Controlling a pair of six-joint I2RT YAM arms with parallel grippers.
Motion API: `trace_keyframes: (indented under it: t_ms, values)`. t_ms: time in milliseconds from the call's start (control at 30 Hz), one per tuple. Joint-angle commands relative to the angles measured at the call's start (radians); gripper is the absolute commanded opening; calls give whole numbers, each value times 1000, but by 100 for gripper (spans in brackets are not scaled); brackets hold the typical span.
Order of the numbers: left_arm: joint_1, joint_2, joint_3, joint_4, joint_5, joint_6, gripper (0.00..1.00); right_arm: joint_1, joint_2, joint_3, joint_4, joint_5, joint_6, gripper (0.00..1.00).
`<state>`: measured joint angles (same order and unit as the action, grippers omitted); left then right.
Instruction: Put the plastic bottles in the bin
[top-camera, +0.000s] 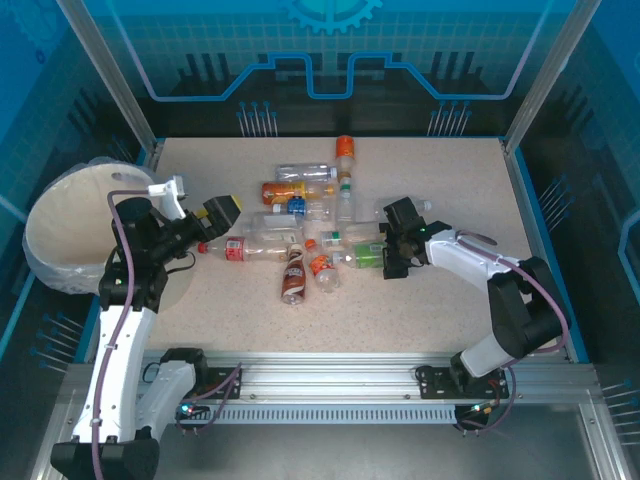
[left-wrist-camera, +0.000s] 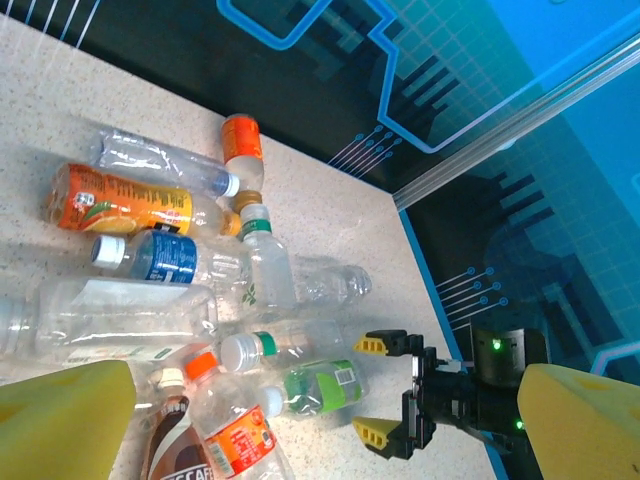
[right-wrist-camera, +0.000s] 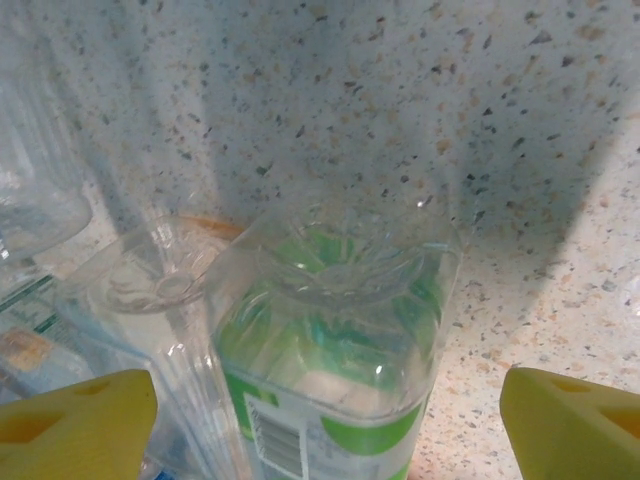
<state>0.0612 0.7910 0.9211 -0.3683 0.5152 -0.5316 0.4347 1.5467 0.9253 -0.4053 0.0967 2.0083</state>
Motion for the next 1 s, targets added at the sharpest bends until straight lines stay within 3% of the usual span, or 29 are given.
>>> trace_keyframes:
  t_ms: [0,300,567,733,967]
  values:
    - [-8,-35,-22,17,29,22,99,-20,39,46,-83,23,33,90]
    - [-9,-54,-65,6,24,17,99,-34,125,52,-41,4,78,81]
    - [-18,-40,-89,14,44,16,99,-36,172,25,22,-40,75,63]
    - [-60,-21,-100,51,29,0,99,-35,96,-40,34,-4,81,49]
    - [-183,74,-92,144,33,-16,99,-16,-94,-148,-26,121,-3,44]
